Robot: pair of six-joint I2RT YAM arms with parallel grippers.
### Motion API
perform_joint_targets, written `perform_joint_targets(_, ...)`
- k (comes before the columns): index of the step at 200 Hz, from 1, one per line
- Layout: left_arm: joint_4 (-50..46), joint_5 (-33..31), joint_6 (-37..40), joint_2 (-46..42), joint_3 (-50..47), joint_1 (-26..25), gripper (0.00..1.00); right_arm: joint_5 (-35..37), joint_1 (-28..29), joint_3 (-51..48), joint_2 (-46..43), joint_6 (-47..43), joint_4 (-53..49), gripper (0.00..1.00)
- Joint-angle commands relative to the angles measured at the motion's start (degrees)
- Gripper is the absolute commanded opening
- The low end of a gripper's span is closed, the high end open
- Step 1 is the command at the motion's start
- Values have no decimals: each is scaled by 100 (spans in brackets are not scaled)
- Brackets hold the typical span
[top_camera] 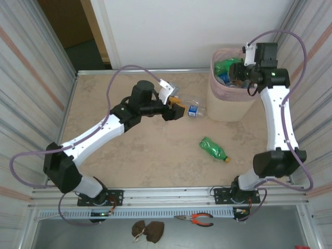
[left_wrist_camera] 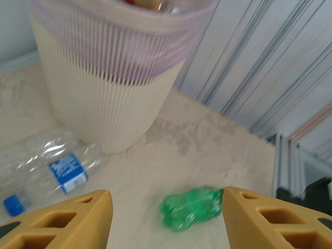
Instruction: Put the plastic bottles in the bin
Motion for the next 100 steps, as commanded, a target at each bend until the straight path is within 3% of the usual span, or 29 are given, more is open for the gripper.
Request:
perform_joint_targets(1, -982, 321, 1112, 272, 348, 210, 58, -110, -1, -269, -448, 93, 218, 59)
perform_joint_targets(61, -1274, 726, 3635, 1158, 570, 784, 60, -221, -139, -653, -977, 38, 232, 59)
perform_joint_targets(100, -1128, 786, 5561, 1789, 748, 841, 63, -252, -173, -803, -1137, 13, 246, 59)
